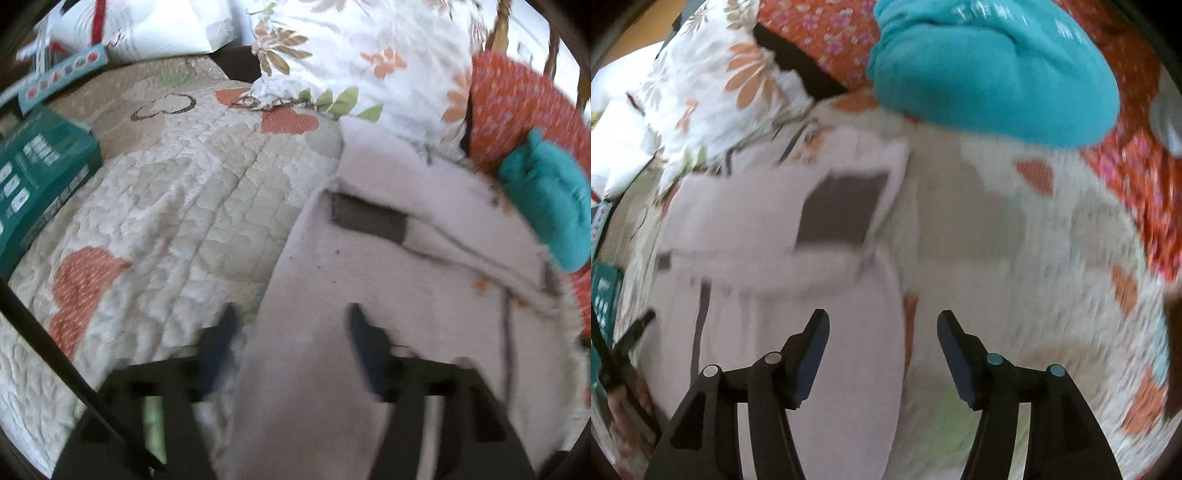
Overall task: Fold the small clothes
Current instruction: 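Grasp the grey hem of the cardigan with both grippers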
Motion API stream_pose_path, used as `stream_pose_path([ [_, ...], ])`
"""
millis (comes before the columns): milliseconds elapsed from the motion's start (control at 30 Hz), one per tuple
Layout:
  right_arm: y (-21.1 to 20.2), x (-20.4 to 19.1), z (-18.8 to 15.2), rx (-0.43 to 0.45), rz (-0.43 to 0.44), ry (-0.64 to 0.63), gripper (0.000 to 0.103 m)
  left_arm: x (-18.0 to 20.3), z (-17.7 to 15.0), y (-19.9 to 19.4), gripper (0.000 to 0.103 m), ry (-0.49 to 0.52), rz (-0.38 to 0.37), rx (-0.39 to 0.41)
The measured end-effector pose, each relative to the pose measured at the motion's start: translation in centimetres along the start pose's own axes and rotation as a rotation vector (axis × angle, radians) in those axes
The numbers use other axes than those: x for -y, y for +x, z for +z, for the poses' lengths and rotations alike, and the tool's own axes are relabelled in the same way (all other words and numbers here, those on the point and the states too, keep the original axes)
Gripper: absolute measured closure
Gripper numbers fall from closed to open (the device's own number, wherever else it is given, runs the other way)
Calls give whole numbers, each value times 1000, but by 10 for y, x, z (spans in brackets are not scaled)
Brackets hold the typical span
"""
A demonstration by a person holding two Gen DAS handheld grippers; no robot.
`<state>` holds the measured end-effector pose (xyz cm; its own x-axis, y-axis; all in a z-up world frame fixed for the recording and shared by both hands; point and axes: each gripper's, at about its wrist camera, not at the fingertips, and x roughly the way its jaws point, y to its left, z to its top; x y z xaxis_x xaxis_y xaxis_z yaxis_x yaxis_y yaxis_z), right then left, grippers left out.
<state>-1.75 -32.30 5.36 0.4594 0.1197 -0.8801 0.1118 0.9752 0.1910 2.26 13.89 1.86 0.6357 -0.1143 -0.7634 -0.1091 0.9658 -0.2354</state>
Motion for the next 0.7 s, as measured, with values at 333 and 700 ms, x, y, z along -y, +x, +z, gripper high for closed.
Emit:
stream_pose_path([
  [333,1,43,-75,21,143,223,37,-56,-25,-31,48,-158,-30,-118],
  [700,0,9,-126,24,453,257,37,-22,-69,-51,46,-27,-146,-133],
])
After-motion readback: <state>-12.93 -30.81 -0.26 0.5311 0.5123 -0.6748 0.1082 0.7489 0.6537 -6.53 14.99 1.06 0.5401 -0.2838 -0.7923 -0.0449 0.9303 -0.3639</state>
